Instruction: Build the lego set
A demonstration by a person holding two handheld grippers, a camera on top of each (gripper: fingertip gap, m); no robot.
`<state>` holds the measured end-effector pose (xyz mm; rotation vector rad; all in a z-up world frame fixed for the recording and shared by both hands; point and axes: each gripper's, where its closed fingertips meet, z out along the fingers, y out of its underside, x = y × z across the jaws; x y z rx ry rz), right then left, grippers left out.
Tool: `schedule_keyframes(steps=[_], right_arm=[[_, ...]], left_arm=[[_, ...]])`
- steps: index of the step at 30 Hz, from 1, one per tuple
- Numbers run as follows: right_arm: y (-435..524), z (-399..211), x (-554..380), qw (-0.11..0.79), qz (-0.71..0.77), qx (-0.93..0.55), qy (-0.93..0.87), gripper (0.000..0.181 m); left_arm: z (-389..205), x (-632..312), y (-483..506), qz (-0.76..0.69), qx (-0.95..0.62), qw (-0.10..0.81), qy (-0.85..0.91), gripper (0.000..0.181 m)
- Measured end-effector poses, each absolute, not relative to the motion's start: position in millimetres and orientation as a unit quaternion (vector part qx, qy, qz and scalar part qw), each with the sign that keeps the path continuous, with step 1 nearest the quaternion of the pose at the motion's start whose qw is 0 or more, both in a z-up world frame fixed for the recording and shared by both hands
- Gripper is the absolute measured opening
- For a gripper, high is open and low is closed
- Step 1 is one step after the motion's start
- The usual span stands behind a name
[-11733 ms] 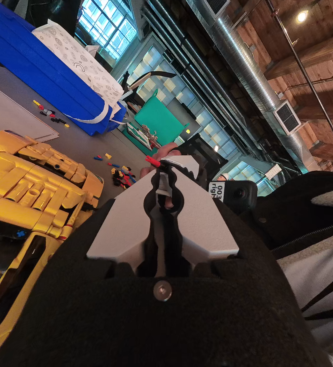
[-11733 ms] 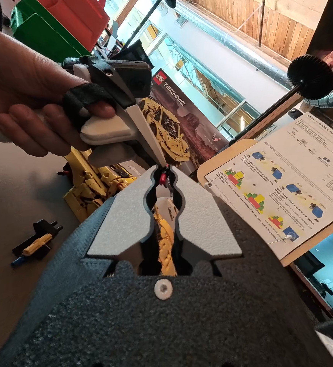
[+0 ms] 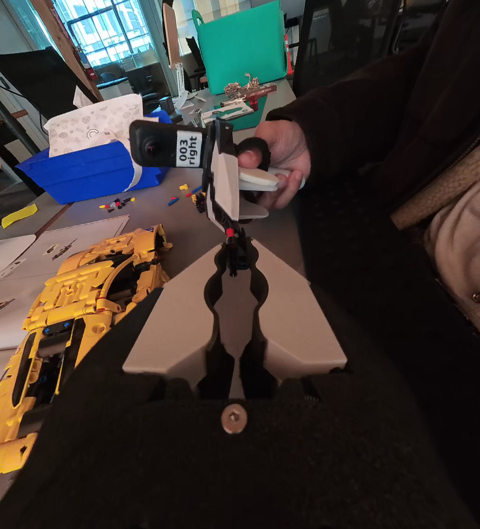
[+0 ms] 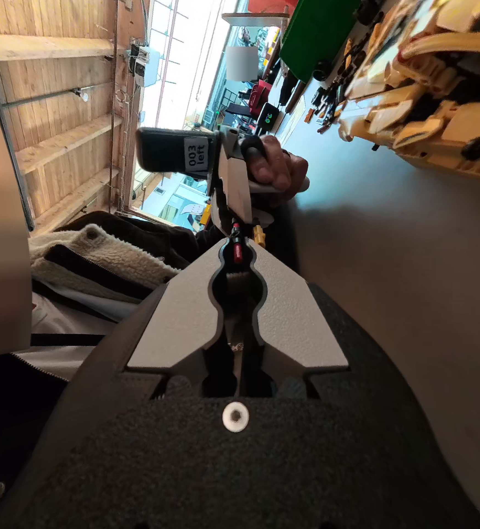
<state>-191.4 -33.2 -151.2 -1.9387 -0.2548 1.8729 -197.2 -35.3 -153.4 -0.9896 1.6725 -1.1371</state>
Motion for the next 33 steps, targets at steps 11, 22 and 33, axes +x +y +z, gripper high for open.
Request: schedule_keyframes(steps=[11,22,33], right_arm=[[-31.8,-155.7,-189.5,0.187,0.683,-0.703,-0.065,0.006],[-30.9,-155.5,-190.9,0.191,0.686,-0.699,-0.056,0.006],[-22.8,-152.2,-188.6,0.203,0.726,-0.656,0.029,0.007]], left_arm=[[-158.5,-195.5,-35.0,-0.431,-0.388,0.444,0.683,0.013],[-158.5,-196.8,-36.0,-0.452,-0.41,0.418,0.673,0.013],[-155.0,-193.8,-26.9,-0.437,-0.414,0.442,0.665,0.013]])
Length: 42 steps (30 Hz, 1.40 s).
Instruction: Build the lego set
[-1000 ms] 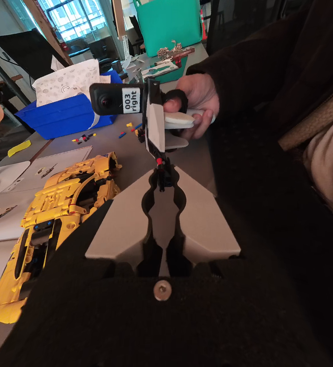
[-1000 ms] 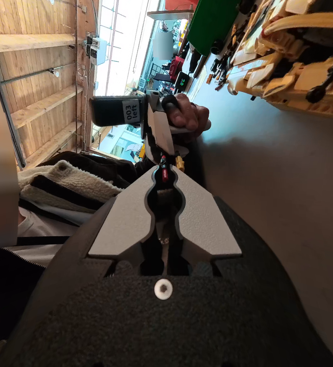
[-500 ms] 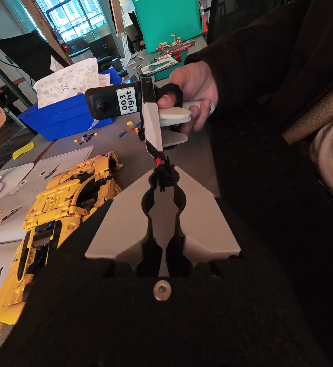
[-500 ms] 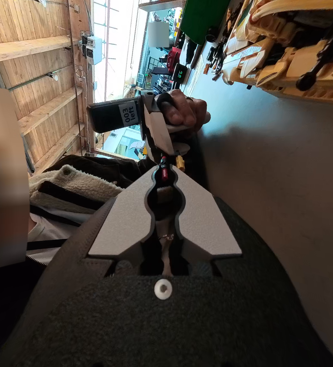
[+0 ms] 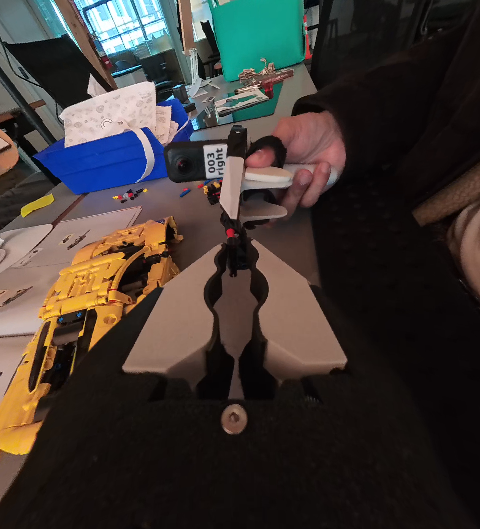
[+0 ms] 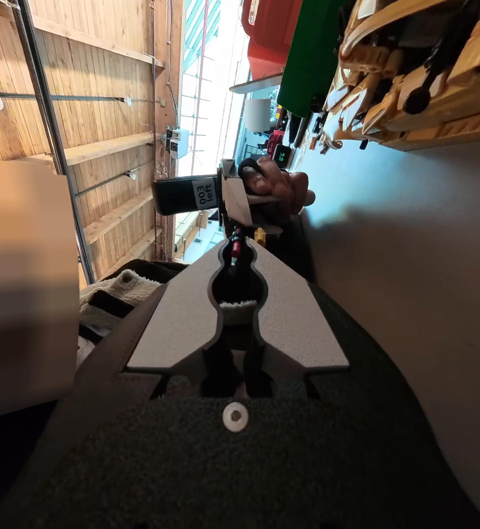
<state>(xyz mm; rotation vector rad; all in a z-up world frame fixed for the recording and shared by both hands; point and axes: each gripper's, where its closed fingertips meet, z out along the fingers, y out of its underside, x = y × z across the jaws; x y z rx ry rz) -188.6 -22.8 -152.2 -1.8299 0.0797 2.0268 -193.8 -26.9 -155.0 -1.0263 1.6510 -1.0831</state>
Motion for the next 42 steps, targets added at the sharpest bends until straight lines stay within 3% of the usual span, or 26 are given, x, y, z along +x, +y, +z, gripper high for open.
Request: schedule_keyframes(steps=[9,13,17,20,24,42], right_arm=[[-24.4,-144.3,-191.0,0.166,0.765,-0.619,0.07,0.007],[-24.5,-141.0,-192.5,0.221,0.742,-0.632,0.023,0.007],[-35.3,-146.4,-192.3,0.349,0.613,-0.691,-0.16,0.007],[-38.3,-149.6,-191.4,0.382,0.537,-0.712,-0.24,0.005],[-39.8,-144.7,-192.9,0.339,0.587,-0.707,-0.202,0.006],[-30.7,-130.5,-188.8,0.4,0.612,-0.664,-0.157,0.005]], left_arm=[[-145.7,-197.0,-29.8,-0.472,-0.408,0.437,0.648,0.013],[-143.7,-198.0,-29.1,-0.472,-0.403,0.443,0.646,0.013],[-147.8,-197.2,-37.9,-0.479,-0.395,0.425,0.658,0.013],[-150.3,-196.3,-41.4,-0.481,-0.394,0.416,0.664,0.013],[-145.9,-197.4,-42.6,-0.488,-0.393,0.417,0.658,0.012],[-129.5,-192.8,-34.0,-0.505,-0.404,0.448,0.617,0.012]])
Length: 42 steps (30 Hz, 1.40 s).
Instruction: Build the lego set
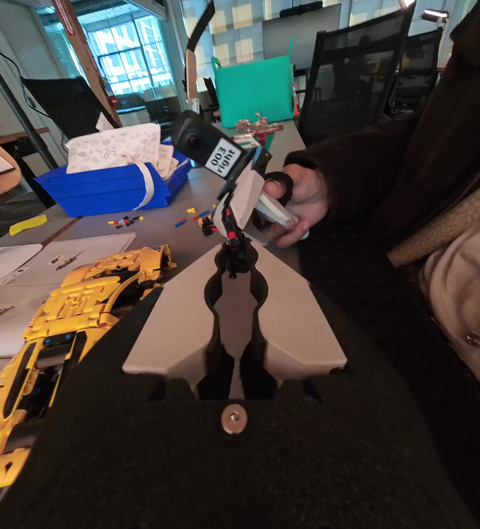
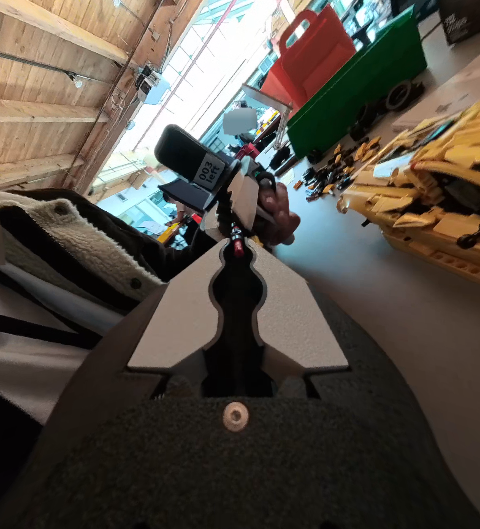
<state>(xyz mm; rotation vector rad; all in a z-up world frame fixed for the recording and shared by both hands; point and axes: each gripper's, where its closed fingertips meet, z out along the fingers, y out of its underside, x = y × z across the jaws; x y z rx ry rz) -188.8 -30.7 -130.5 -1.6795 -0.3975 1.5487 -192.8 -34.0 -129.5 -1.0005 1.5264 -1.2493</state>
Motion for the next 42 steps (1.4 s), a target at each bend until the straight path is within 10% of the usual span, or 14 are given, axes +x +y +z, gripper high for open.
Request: schedule_keyframes(steps=[18,42], right_arm=[[-23.7,-93.4,-169.4,0.713,0.225,-0.578,-0.326,0.005],[-32.5,-117.5,-188.4,0.705,0.046,-0.523,-0.476,0.006]], left_arm=[[-94.3,-191.0,-14.2,-0.681,-0.467,0.387,0.41,0.034],[-114.3,-184.8,-14.0,-0.775,-0.547,0.094,0.303,0.017]])
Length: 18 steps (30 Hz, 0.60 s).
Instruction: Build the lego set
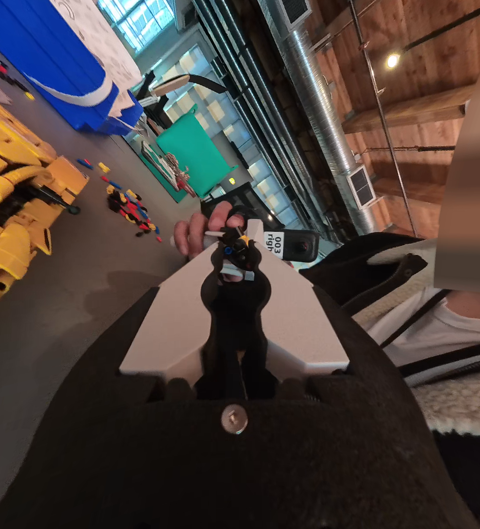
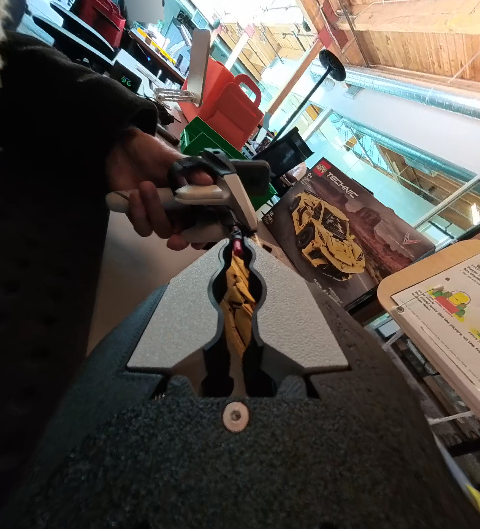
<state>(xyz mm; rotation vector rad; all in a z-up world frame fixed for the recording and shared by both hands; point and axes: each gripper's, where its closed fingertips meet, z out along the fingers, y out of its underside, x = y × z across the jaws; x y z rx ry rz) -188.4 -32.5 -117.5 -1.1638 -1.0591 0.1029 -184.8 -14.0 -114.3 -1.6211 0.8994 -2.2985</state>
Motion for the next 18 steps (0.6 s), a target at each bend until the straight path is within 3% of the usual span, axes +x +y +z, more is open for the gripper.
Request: schedule_keyframes(steps=[11,18], right_arm=[[-28.1,-117.9,-183.6,0.683,0.172,-0.581,-0.408,0.006],[-25.9,-121.3,-182.2,0.653,0.226,-0.62,-0.372,0.006]], left_arm=[[-105.9,-182.6,-9.3,-0.716,-0.523,0.279,0.368,0.017],[-102.3,-184.5,-5.9,-0.707,-0.519,0.307,0.369,0.004]])
